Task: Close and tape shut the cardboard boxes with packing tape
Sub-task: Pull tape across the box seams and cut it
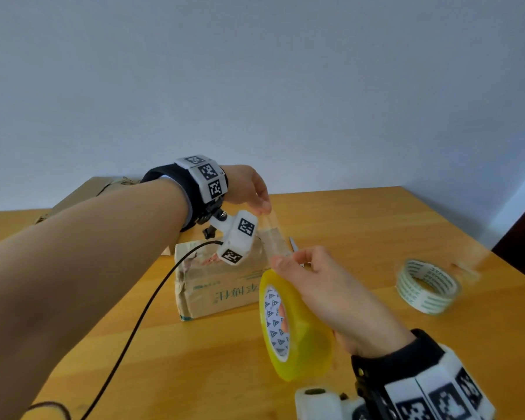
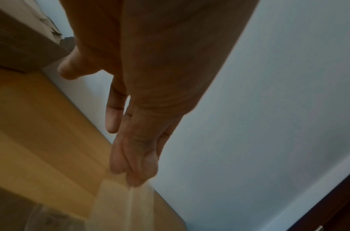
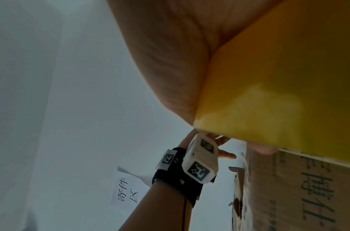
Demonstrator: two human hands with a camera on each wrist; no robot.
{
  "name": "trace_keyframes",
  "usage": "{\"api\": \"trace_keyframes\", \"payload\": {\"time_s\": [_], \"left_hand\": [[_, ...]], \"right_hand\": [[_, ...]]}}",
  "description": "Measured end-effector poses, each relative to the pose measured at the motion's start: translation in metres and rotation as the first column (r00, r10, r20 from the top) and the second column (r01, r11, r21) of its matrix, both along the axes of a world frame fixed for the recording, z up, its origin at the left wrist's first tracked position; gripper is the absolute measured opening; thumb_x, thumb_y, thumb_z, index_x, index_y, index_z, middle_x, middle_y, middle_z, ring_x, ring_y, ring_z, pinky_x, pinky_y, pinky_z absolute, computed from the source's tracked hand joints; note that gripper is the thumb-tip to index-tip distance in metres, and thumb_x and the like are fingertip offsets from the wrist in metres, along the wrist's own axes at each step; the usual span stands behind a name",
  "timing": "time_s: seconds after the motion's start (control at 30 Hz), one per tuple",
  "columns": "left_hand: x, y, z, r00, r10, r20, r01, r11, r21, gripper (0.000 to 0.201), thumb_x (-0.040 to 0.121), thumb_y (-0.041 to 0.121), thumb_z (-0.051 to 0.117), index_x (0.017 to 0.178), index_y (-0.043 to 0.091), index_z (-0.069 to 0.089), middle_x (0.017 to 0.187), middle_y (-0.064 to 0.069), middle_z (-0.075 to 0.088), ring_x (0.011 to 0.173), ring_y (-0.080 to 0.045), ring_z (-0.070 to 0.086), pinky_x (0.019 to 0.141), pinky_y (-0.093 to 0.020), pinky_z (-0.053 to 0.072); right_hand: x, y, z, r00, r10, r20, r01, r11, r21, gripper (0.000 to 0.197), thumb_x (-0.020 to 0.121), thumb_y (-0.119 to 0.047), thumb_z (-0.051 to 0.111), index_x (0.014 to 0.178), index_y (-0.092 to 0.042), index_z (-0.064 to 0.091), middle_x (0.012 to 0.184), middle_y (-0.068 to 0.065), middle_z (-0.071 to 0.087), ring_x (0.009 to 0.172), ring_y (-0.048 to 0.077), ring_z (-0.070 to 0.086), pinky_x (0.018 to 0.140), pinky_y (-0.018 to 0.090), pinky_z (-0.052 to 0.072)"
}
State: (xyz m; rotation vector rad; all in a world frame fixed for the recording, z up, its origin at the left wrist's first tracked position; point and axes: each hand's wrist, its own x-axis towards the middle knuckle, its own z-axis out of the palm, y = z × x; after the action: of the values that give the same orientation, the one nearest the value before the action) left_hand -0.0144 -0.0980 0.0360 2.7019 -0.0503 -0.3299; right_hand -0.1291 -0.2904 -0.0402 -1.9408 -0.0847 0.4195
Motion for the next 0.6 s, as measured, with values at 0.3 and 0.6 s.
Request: {"api": "trace_keyframes", "payload": {"time_s": [0.3, 0.6], "left_hand": [[0.011, 0.000, -0.009, 0.999, -0.019, -0.049, 0.017, 0.999, -0.042, 0.013, 0.090, 0.036, 0.070, 0.099, 0.028, 0.072, 0.097, 0.012, 0.075, 0.102, -0.006, 0.064, 0.083, -0.031, 0.055], [0.016, 0.009, -0.018, 0.994, -0.025, -0.110, 0.017, 0.997, -0.072, 0.010, 0.091, 0.039, 0.069, 0.094, 0.030, 0.072, 0.093, 0.015, 0.075, 0.105, -0.007, 0.064, 0.077, -0.029, 0.053]], "right_hand": [[0.008, -0.002, -0.002, 0.999, 0.031, -0.013, -0.031, 0.999, -0.014, 0.059, 0.080, -0.075, 0.063, 0.114, -0.028, 0.055, 0.096, 0.003, 0.077, 0.087, 0.022, 0.076, 0.090, 0.049, 0.060], [0.016, 0.003, -0.013, 0.999, 0.029, -0.020, -0.030, 1.000, -0.011, 0.076, 0.058, -0.088, 0.059, 0.111, -0.034, 0.053, 0.109, 0.003, 0.073, 0.099, 0.027, 0.072, 0.092, 0.054, 0.058]]}}
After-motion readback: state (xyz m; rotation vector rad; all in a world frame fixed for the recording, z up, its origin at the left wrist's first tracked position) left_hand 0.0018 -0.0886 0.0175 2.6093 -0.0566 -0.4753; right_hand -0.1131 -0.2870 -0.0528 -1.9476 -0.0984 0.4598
